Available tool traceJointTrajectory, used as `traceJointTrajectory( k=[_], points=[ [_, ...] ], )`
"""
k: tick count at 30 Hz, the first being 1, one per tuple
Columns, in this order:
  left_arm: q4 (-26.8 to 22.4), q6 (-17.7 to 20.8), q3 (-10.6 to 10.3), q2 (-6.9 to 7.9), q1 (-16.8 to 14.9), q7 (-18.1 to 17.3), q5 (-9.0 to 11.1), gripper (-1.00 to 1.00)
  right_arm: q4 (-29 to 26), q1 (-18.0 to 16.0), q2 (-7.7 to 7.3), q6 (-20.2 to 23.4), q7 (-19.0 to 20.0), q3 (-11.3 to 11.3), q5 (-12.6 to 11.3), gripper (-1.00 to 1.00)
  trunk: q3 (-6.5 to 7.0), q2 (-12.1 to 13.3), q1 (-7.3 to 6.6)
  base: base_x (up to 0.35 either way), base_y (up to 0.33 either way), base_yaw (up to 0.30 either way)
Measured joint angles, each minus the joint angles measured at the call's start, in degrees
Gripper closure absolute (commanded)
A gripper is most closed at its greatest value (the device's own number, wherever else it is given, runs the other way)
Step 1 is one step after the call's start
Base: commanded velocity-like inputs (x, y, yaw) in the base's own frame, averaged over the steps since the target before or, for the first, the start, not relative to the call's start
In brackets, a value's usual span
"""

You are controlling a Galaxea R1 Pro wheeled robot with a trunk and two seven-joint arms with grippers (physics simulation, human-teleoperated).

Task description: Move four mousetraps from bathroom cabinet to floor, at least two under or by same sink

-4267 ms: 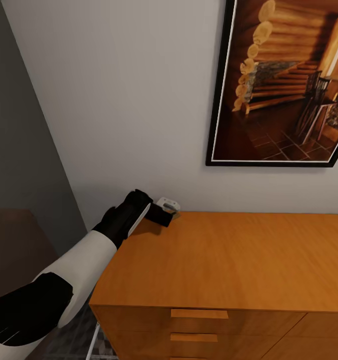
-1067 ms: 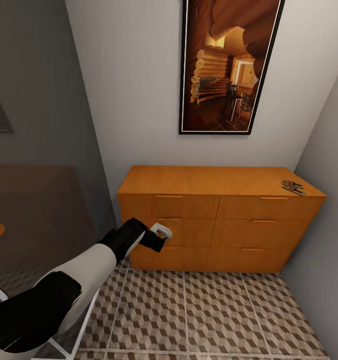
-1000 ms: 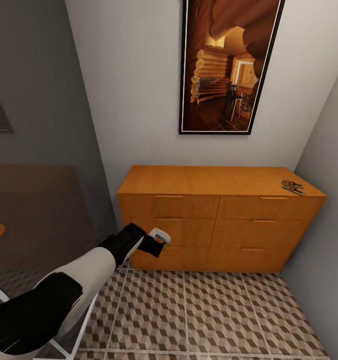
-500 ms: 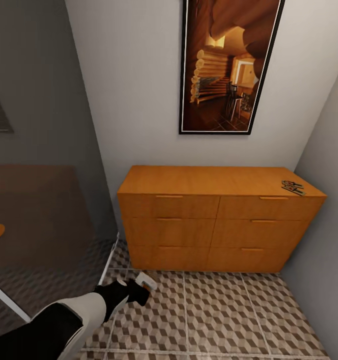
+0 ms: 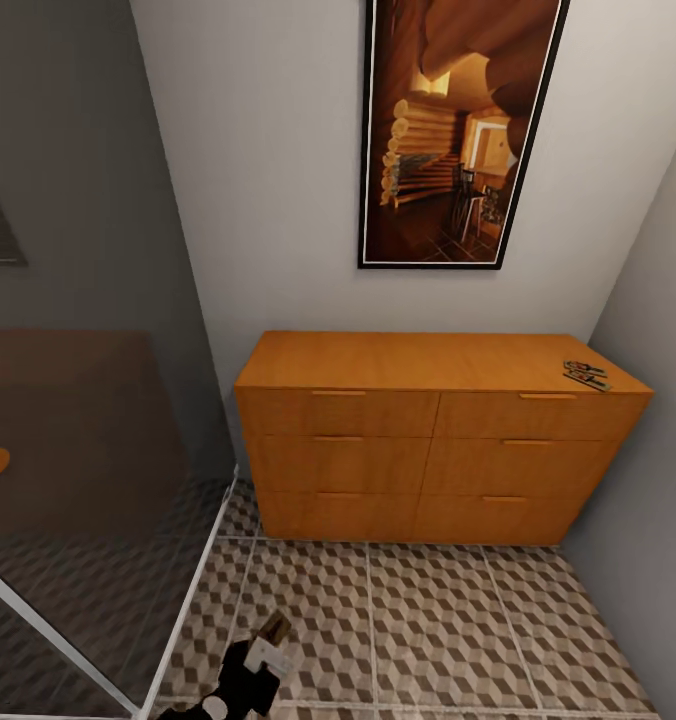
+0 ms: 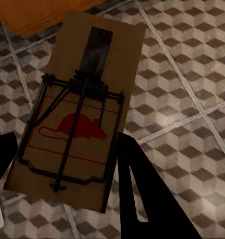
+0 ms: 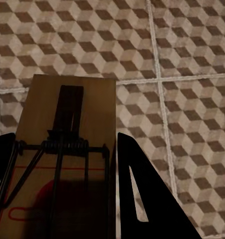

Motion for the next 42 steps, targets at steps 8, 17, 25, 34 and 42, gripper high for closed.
traceJointTrajectory(
  k=[8, 17, 25, 34, 42],
  points=[
    [0.1, -17.0, 0.2, 2.67, 3.8, 9.6, 2.9, 1.0, -1.0, -3.5, 0.03, 2.4, -0.1, 0.0, 0.0, 1.0, 0.0, 0.0, 0.0, 0.0, 0.0, 0.0],
    [0.0, -19.7, 0.2, 4.32, 4.5, 11.9, 3.7, 1.0, -1.0, -9.7, 0.19, 6.0, -0.1, 0.0, 0.0, 1.0, 0.0, 0.0, 0.0, 0.0, 0.0, 0.0],
    [0.0, -19.5, 0.1, 3.82, 4.5, 12.2, 3.9, 1.0, -1.1, -10.3, -0.01, 1.7, -1.3, 0.0, 0.4, 1.0, 0.0, 0.0, 0.0, 0.0, 0.0, 0.0],
    [0.0, -19.3, 0.2, 3.61, 4.6, 17.1, 13.9, 1.0, -0.9, -10.2, 1.35, -13.0, -3.1, 0.2, 0.7, 1.0, 0.0, 0.0, 0.0, 0.0, 0.0, 0.0],
    [0.0, -19.2, 0.1, 3.57, 4.6, 17.1, 16.0, 1.0, 0.0, -10.2, 1.89, -16.0, -3.3, 0.2, 2.4, 1.0, 0.0, 0.0, 0.0, 0.0, 0.0, 0.0]
  ],
)
